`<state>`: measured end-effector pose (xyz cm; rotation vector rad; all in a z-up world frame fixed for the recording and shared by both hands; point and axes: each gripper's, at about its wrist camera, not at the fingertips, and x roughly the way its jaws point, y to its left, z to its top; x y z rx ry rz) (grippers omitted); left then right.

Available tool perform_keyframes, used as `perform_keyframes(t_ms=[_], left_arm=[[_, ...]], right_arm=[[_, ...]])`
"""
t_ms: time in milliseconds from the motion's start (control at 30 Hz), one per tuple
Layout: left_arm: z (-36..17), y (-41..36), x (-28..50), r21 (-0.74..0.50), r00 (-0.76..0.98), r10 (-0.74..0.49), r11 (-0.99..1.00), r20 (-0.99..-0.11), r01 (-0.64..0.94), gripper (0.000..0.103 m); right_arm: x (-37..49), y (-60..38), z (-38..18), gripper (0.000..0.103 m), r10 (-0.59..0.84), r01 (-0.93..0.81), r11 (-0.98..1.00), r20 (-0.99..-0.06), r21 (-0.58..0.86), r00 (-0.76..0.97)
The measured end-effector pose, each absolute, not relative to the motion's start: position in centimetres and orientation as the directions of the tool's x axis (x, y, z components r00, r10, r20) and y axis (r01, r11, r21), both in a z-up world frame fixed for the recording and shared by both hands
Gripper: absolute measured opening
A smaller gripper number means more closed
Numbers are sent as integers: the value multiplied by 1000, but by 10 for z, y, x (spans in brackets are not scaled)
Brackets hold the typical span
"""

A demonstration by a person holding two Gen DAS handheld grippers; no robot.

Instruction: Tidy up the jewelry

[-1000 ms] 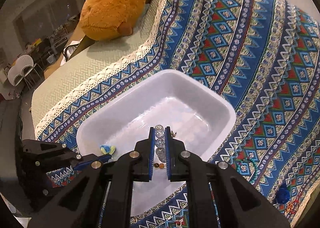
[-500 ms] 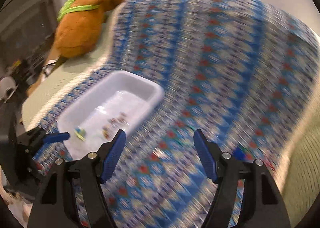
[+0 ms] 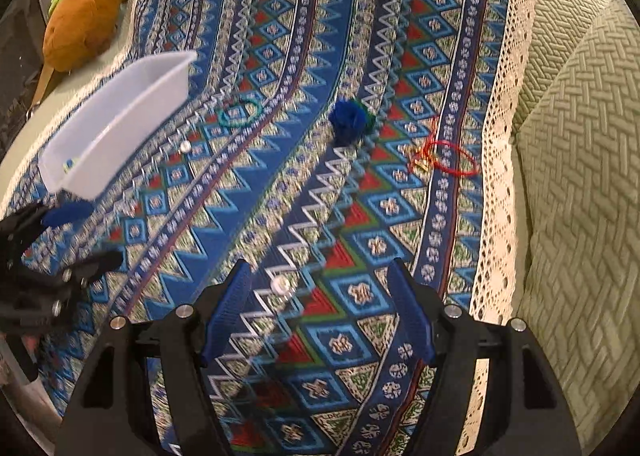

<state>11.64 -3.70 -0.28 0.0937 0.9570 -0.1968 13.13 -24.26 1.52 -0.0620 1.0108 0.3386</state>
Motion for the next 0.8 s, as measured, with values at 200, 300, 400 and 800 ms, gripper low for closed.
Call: perform_keyframes(t_ms=[200,300,400,800], left_arm=[[-19,-29,132,1,544,-81,989,-835,149,86],[-24,-21,137,-6,532,-75,991,-844,131,86],[-28,-19,138,1,531,-64,993,-845,121,84],[-26,-16,139,13,563,-45,995,-825,99,40]], right_arm=[[131,-233,-2,70,276,-344,931,-849,120,451],[134,-227,-13,67,272,-355,927,-862,117,428],[136,-225,-21,58,248,-358,929,-872,91,422],[141,-233,-22,17,215,-320,945,-862,65,459]])
